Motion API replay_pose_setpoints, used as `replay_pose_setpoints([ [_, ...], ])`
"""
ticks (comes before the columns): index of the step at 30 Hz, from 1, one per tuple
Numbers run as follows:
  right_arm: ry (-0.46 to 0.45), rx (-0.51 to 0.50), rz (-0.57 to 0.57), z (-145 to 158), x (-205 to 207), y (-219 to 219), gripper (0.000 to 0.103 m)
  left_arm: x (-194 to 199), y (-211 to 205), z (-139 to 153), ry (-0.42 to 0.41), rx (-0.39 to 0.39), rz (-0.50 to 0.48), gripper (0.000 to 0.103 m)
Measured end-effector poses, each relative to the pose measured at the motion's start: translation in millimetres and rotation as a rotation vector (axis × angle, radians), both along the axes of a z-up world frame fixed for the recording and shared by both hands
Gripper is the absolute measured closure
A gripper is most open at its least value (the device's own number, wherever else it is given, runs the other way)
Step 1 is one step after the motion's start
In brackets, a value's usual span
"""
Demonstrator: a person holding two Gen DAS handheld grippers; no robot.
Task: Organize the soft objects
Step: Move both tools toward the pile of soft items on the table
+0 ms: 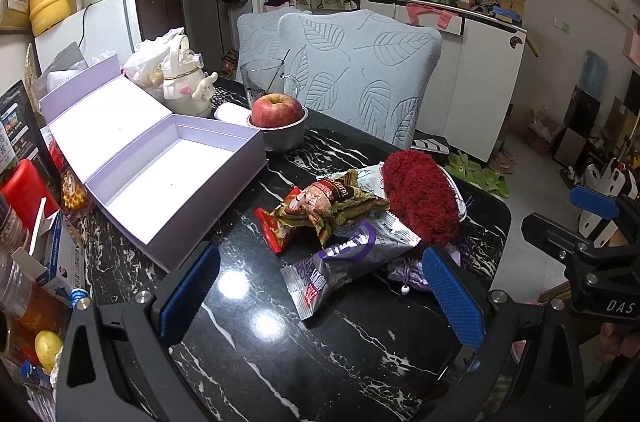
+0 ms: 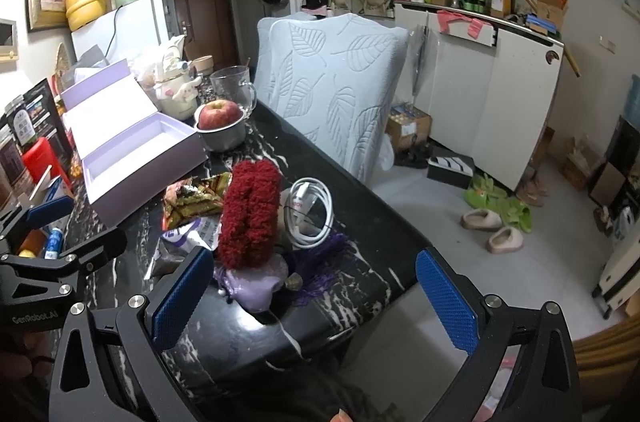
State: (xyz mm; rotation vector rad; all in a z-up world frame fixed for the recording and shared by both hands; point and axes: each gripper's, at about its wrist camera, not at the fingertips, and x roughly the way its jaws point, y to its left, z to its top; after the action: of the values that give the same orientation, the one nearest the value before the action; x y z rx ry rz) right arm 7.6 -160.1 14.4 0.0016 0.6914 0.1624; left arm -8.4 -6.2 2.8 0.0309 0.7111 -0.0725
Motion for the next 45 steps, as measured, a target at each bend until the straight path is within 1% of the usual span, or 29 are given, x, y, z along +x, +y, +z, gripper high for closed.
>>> replay_pose_setpoints([
  [14,-0.015,0.000,0.005,5.2,-9.9,1.5,0.000,-7.1,-1.8,0.0,-0.003,-0.003,-0.010,0.000],
  [25,-0.027,-0.001,0.006,7.9,-19.0,0.6,0.000,-16.3,-2.9,3.9,-0.021,-0.007,-0.012,0.000],
  [42,-0.032,0.002,0.013,5.9,-33.8,-0.6,0.000,-30.3,-6.6,3.7,-0.032,-0.020,-0.019,0.000],
  [45,-0.028,-0.011,0.021,2.6,-36.9,0.0,0.000,-32.7,-7.6,2.7,-0.032,-0.025,-0.019,0.000],
])
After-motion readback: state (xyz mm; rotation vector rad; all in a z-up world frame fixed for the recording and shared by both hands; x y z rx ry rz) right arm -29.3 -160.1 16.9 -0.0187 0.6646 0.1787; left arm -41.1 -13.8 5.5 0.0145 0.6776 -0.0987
